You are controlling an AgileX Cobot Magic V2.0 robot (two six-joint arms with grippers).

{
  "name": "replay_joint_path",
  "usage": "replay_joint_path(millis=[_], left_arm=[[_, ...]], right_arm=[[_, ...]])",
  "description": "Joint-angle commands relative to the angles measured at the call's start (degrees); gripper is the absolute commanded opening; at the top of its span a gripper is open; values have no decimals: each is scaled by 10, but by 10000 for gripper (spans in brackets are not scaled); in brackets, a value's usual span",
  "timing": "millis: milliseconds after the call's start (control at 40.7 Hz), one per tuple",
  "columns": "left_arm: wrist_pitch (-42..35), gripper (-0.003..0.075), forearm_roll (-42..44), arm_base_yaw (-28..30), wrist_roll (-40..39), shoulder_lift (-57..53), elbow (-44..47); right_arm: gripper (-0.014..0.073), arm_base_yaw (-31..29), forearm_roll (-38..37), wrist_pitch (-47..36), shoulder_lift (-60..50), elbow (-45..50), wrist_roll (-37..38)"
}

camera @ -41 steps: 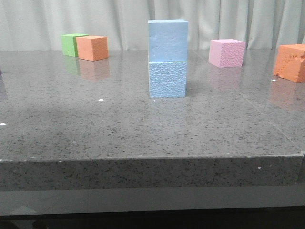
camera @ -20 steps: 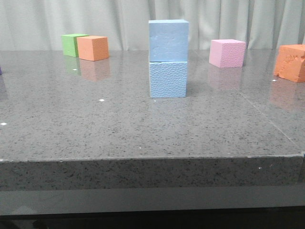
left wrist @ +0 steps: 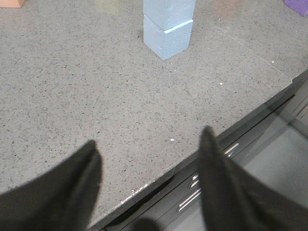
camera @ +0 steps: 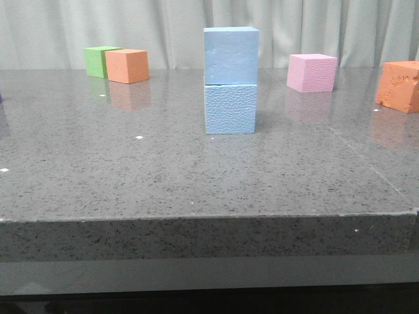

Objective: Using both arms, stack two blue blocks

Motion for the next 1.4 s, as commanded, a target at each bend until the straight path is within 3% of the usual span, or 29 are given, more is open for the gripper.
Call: replay_joint_path(millis=[0,74,147,713,811,1179,1376], left_arm=[[-50,189,-6,1,-5,3,-15],[-50,80,-6,1,-5,3,-15],[-50,-13,-6,1,-5,3,-15],[-50,-20,-6,1,-5,3,-15],[-92,-20,-7,1,-5,-22,15],[-340,-20,16,221,-5,-219,240],[-417,-20,16,261,-5,-305,358]], right_arm=[[130,-3,-9,-29,-3,-14,-6],[3,-3,-9,-25,-3,-14,-6],[-72,-3,-9,-21,-3,-14,-6],[-68,-3,-12,-17,-3,-14,-6],[-68,-3,-12,-16,-3,-14,-6],[-68,-3,-14,-16,-3,-14,-6],[-68,-3,-14,-16,-3,-14,-6]])
